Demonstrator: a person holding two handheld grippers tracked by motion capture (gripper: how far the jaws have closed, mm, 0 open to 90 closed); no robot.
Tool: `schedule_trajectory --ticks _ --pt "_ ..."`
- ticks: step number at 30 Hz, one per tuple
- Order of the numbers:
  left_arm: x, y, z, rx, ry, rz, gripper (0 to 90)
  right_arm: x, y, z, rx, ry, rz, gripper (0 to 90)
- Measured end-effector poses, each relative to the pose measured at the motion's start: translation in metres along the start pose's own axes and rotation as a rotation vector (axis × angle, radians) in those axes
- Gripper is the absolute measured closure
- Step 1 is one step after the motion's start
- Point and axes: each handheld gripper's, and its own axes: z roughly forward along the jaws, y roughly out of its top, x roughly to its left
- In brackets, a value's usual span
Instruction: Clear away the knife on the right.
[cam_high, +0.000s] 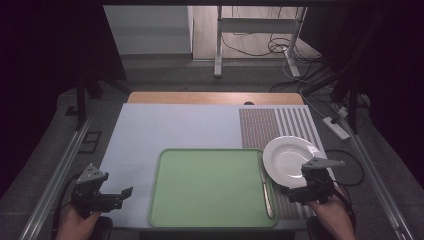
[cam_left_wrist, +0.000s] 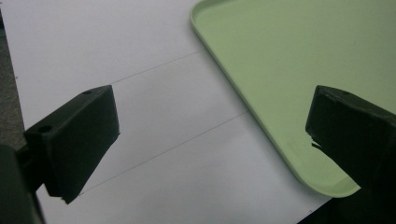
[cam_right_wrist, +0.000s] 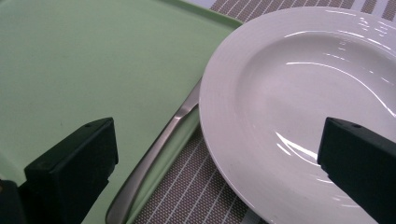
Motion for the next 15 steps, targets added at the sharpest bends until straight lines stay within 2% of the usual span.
schedule_trajectory --ticks 15 --pt "0.0 0.0 0.0 0.002 0.002 0.001 2.9 -0.005 -0.011 -0.017 -0.039 -0.047 0.048 0.0"
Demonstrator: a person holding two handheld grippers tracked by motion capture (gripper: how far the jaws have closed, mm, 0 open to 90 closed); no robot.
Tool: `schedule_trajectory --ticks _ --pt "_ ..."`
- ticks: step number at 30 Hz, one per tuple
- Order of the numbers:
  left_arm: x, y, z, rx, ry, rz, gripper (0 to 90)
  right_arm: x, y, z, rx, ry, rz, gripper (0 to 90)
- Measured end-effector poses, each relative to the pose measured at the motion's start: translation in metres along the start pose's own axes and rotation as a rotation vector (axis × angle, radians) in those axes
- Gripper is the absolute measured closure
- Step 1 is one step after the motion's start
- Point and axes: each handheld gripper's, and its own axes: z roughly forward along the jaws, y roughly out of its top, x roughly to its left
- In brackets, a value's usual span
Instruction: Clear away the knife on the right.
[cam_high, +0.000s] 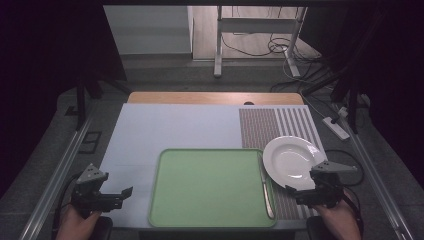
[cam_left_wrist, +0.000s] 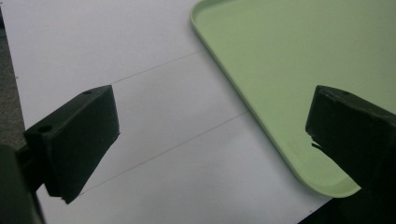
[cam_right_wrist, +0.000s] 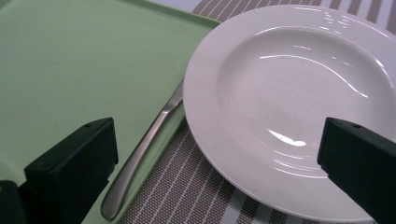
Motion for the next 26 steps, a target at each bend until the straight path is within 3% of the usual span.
schedule_trajectory --ticks 7,26 --pt "-0.0001 0.0 0.0001 0.001 0.001 0.001 2.9 -0.0017 -0.0035 -0.0054 -0.01 -0.015 0.012 0.0" --pt "-0.0004 0.0005 0.0001 -0.001 0.002 0.001 2.9 -0.0002 -0.0082 -0.0093 0.028 -0.054 0.01 0.0"
